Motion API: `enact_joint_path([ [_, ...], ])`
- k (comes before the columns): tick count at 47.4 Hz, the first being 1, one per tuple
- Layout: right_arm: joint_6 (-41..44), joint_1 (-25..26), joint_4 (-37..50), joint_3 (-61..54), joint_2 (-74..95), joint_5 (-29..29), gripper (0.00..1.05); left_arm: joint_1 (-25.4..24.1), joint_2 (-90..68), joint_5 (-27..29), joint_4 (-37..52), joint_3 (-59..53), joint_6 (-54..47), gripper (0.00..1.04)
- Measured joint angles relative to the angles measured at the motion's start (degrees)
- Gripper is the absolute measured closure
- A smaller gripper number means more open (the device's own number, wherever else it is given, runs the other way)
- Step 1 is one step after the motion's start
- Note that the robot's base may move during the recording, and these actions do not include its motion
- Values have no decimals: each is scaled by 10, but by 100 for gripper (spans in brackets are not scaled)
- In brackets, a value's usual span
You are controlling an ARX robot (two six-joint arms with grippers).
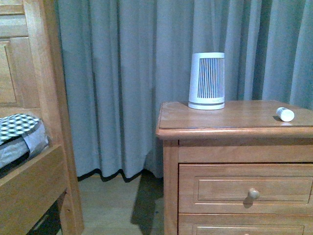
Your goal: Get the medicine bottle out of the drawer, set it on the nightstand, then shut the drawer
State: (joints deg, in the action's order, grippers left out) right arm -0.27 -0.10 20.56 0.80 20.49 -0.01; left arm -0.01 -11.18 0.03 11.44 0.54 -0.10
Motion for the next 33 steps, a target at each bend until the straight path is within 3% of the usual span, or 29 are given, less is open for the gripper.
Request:
enact_joint_path([
  [25, 0, 0, -103, 0, -103, 0, 102, 0, 0, 0, 0, 0, 0, 7],
  [33, 0, 0, -200, 0, -193, 0, 102, 0, 0, 0, 0, 0, 0, 7],
])
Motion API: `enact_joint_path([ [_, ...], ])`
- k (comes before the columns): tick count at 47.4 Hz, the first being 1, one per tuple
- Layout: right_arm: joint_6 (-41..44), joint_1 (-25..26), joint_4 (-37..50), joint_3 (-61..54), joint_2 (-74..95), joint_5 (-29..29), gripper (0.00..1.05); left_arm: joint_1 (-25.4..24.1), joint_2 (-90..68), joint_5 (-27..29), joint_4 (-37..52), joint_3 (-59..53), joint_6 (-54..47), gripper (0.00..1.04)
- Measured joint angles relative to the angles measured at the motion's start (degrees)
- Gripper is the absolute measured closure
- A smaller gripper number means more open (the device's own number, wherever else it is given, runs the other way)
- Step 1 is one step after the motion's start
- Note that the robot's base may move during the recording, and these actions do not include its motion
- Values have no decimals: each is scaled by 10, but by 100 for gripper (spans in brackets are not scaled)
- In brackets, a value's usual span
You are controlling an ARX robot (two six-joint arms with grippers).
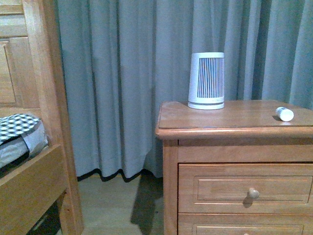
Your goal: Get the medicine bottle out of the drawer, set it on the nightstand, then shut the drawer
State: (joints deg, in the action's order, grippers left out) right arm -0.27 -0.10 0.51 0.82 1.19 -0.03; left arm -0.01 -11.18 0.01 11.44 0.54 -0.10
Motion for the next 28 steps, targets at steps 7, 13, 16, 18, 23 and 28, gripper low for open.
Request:
enact_joint_path([
  [7, 1, 0, -4, 0, -8, 0, 101, 0, 0, 0, 0, 0, 0, 7],
  [13, 1, 0, -4, 0, -8, 0, 80, 0, 0, 0, 0, 0, 0, 7],
  [16, 1, 0, -4, 0, -8, 0, 70, 0, 0, 0, 0, 0, 0, 7],
  [18, 1, 0, -4, 0, -8, 0, 63, 0, 0, 0, 0, 0, 0, 7],
  [23, 1, 0, -4, 0, -8, 0, 47, 0, 0, 0, 0, 0, 0, 7],
  [28, 1, 0, -4, 0, -8, 0, 27, 0, 0, 0, 0, 0, 0, 7],
])
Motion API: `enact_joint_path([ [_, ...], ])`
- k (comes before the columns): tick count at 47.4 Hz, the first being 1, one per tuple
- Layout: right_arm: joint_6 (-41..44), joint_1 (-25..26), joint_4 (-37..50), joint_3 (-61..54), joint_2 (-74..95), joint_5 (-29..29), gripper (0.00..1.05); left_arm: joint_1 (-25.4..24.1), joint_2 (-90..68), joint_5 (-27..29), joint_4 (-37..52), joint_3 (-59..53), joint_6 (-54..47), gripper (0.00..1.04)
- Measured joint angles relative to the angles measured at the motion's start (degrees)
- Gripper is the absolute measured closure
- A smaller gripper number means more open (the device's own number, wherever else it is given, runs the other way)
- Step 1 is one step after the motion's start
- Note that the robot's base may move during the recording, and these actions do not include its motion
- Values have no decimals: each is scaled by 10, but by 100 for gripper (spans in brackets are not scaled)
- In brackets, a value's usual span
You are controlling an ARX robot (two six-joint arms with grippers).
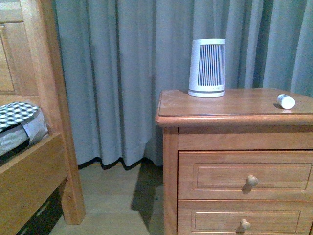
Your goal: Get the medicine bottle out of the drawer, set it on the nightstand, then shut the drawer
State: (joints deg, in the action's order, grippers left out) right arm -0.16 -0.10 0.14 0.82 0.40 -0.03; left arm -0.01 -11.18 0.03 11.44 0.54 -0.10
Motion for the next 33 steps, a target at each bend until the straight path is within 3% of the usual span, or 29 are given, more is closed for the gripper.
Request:
enact_joint_path([
  [5, 0, 0, 0, 0, 0, 0, 5, 0, 0, 0, 0, 0, 0, 7],
  [33, 0, 0, 0, 0, 0, 0, 7, 0, 0, 0, 0, 0, 0, 7],
])
